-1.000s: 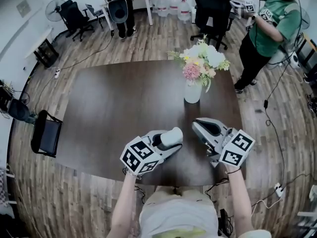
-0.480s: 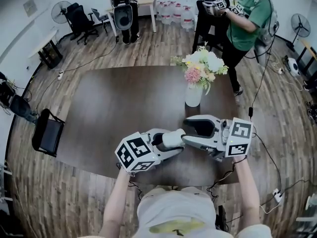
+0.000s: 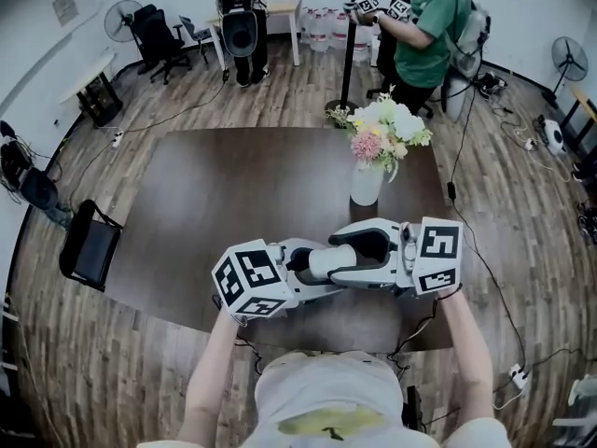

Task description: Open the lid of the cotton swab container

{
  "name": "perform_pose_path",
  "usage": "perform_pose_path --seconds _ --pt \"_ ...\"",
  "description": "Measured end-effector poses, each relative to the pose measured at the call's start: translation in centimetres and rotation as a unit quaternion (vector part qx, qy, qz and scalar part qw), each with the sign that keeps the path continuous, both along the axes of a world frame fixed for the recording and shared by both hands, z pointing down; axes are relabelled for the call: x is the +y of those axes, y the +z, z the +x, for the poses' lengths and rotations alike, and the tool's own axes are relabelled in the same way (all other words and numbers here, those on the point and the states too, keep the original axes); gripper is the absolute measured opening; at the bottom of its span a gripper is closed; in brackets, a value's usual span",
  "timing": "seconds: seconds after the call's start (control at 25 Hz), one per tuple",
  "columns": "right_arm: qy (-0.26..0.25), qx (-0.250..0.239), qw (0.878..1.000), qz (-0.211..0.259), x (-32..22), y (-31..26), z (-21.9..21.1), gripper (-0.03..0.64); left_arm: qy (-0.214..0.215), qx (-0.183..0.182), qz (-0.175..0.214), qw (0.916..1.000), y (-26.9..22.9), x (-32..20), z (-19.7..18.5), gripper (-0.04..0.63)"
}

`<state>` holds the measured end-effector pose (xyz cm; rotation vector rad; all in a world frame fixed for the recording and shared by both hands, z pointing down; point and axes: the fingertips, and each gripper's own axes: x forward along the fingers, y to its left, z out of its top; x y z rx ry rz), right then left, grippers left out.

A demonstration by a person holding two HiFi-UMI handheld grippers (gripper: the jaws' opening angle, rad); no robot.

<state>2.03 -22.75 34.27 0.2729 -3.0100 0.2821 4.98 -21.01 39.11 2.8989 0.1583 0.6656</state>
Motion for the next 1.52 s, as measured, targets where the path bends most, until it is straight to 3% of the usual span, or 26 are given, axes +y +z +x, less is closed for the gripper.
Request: perform_pose_path --seconds 0.2,0.4,0.6,0.96,1.16,1.32,1.52 --pt "-0.006 0.001 1.000 0.009 0.3 -0.5 -0.1 0.236 0.003 0.001 -0.001 1.0000 -0.4 0.3 0.0 0.219" --pt "0.001 -0.008 1.000 -0.025 0.0 -0.7 0.0 0.232 0.000 0.010 -0.001 1.0000 -0.9 0.3 -0.2 0.219" --pt "0.008 -0.053 0.995 -0.081 -0.7 -1.1 0.2 0.230 -0.006 -0.012 0.050 0.9987 -0.4 0.0 0.1 0.216" --pt "-0.004 -0.118 0.968 -0.221 -2.1 -0.8 1.1 0.230 -0.012 -0.015 0.121 0.9924 0.4 -0.3 0.4 0.218" --pt "-0.008 -0.143 0.949 -0.282 -2.5 -0.6 1.1 0.230 -0.017 -0.014 0.139 0.9901 0.7 -0.2 0.3 0.216" --pt "-0.018 -0.163 0.943 -0.290 -2.7 -0.7 1.5 0.228 -0.023 -0.003 0.135 0.9906 0.6 -0.4 0.7 0.218" --pt "-0.009 -0.173 0.950 -0.258 -2.5 -1.1 2.1 0.224 -0.040 0.013 0.116 0.9923 0.5 -0.5 0.6 0.216"
